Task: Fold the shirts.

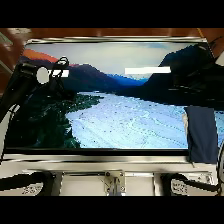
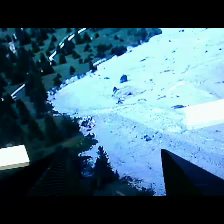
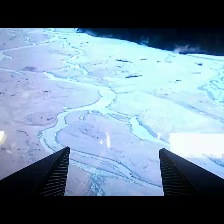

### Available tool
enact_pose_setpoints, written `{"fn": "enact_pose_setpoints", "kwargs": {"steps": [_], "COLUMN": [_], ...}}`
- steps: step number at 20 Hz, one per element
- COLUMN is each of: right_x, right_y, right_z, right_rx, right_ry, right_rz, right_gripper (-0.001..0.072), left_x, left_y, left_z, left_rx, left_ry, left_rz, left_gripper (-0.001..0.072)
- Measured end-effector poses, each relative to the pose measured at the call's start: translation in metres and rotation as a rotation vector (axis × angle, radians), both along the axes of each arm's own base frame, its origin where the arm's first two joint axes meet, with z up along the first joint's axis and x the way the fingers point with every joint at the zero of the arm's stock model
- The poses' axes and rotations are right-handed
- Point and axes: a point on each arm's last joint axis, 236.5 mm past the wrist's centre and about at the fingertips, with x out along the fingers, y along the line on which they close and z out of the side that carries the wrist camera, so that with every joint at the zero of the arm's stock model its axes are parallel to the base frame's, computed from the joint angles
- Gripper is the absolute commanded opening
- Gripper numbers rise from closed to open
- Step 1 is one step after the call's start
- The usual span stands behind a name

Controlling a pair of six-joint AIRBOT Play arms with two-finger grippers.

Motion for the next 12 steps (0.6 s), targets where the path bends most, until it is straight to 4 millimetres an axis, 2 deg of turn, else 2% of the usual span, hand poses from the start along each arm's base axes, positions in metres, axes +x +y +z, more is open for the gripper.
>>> {"fn": "enact_pose_setpoints", "kwargs": {"steps": [5, 12], "right_x": [0.0, 0.0], "right_y": [0.032, 0.042], "right_z": [-0.01, -0.012], "right_rx": [0.02, 0.037], "right_ry": [0.03, 0.035], "right_rz": [0.065, 0.078], "right_gripper": [0.0682, 0.0682], "left_x": [0.0, 0.0], "left_y": [-0.004, -0.005], "left_z": [-0.004, -0.005], "left_rx": [0.014, 0.019], "left_ry": [0.005, 0.005], "left_rz": [-0.009, -0.011], "left_gripper": [0.0708, 0.0708]}}
